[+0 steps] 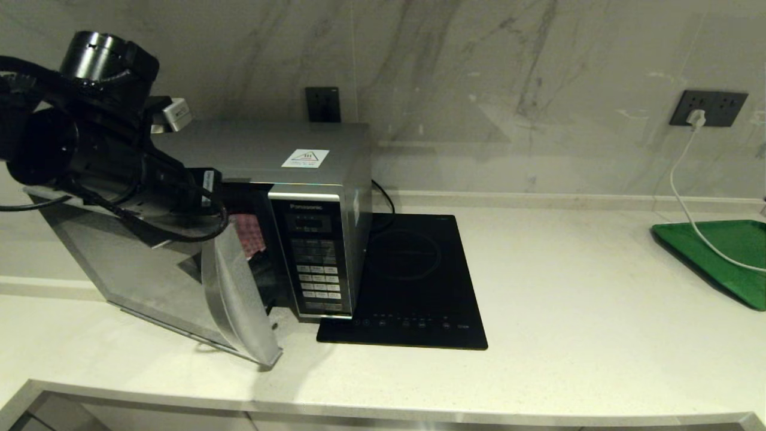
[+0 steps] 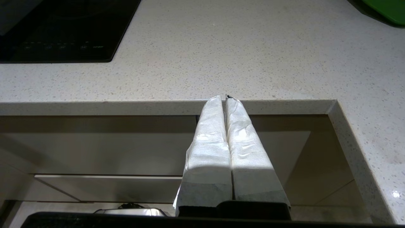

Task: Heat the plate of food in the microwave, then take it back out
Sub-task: Open the microwave oven

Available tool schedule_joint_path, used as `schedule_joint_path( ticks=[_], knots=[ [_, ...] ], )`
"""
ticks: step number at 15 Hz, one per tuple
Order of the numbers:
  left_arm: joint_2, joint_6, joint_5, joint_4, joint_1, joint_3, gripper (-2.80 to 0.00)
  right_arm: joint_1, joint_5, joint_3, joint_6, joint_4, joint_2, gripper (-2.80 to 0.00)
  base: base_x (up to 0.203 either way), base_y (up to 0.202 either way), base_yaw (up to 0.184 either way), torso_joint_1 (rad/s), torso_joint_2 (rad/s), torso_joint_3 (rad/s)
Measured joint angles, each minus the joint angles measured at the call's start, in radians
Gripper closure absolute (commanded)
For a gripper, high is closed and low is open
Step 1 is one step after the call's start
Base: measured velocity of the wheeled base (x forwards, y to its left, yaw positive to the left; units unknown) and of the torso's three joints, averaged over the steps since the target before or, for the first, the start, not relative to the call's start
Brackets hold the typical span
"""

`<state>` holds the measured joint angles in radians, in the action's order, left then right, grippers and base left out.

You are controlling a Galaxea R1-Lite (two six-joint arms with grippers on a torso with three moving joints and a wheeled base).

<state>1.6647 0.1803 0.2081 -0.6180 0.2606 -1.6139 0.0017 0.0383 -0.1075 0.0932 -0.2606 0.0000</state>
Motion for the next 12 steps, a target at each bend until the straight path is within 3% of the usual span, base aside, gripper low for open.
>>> schedule_joint_path(
  ticks=[4,9,12],
  knots=[
    [-0.078,0.016,0.012,-0.081,-0.013,0.028,0.0,0.0,0.0,0.0,0.0,0.0,0.0,0.0,0.0,0.0,0.0,0.0,0.0,0.0],
    [-0.232,0.029,0.181,-0.095,-0.06,0.221,0.0,0.0,0.0,0.0,0.0,0.0,0.0,0.0,0.0,0.0,0.0,0.0,0.0,0.0],
    [-0.322,0.039,0.193,-0.095,-0.124,0.301,0.0,0.0,0.0,0.0,0.0,0.0,0.0,0.0,0.0,0.0,0.0,0.0,0.0,0.0]
  ],
)
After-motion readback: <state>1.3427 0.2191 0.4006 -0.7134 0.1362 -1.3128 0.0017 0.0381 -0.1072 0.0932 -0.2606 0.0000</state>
